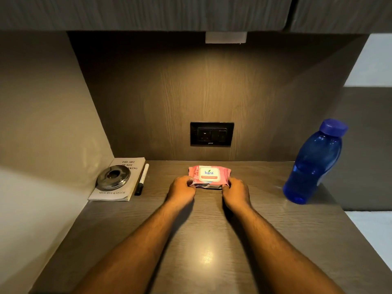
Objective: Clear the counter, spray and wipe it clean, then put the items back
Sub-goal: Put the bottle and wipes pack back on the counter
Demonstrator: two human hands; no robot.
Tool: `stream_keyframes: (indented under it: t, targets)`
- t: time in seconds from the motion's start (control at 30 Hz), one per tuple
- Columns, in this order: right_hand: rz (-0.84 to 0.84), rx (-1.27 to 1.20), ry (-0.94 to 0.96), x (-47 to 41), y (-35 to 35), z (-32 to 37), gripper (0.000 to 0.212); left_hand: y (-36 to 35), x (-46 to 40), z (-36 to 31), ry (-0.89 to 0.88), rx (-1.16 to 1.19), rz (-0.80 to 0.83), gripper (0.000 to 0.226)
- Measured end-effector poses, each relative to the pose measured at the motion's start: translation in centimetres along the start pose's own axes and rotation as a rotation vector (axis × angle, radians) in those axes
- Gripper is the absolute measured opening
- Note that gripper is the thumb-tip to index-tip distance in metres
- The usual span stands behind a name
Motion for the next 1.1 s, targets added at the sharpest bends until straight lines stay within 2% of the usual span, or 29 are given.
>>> stream_keyframes:
  t: [0.13,0.23,0.33,0.43,0.57,0.67,0.83,0.97,1.1]
  targets:
    - [0.067,-0.032,0.027,-0.1,-0.1,0.7,0.026,0.0,0.3,-0.1,0.036,0.017,0.044,0.027]
    - [0.052,-0.036,-0.039,0.3,0.2,1.2,0.026,0.6,0.3,-0.3,0.039,0.006,0.072,0.027]
    - [-0.114,0.159,-0.051,1.3,0.6,3.2,0.037,2.4,-0.2,-0.1,0.041,-0.016,0.029,0.028]
    - [-0.195,0.16,0.095,2.0,0.2,7.8,0.037,6.0,-1.1,0.2,0.001,-0.112,-0.099,0.036]
    - [0.013,0.05,0.258,2.3,-2.9,14.6,0.026,13.3,-2.0,0.4,-0.076,-0.256,-0.333,0.032]
    - [0.201,0.037,0.259,3.0,-6.5,18.4,0.021,18.7,-2.0,1.2,-0.109,-0.483,-0.43,0.028]
    - [0.299,0.094,0.192,4.3,-11.2,21.9,0.025,22.5,-1.6,4.0,-0.012,-0.674,-0.359,0.035]
    - [0.239,0.198,0.179,4.9,-12.9,23.0,0.027,22.6,-2.0,5.5,-0.064,-0.733,-0.289,0.045]
    - [0.234,0.163,0.091,4.6,-12.5,22.3,0.018,22.3,-2.7,5.5,-0.071,-0.695,-0.21,0.044]
Point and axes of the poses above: each hand's wrist, its own x-axis away from the middle knuckle, its own y-axis out of the back of the hand, z = x × y, the point moved 4 cm from there along -x, towards the middle knuckle, and after that the axes turned 15 degrees about x, right-handed, at the moved point
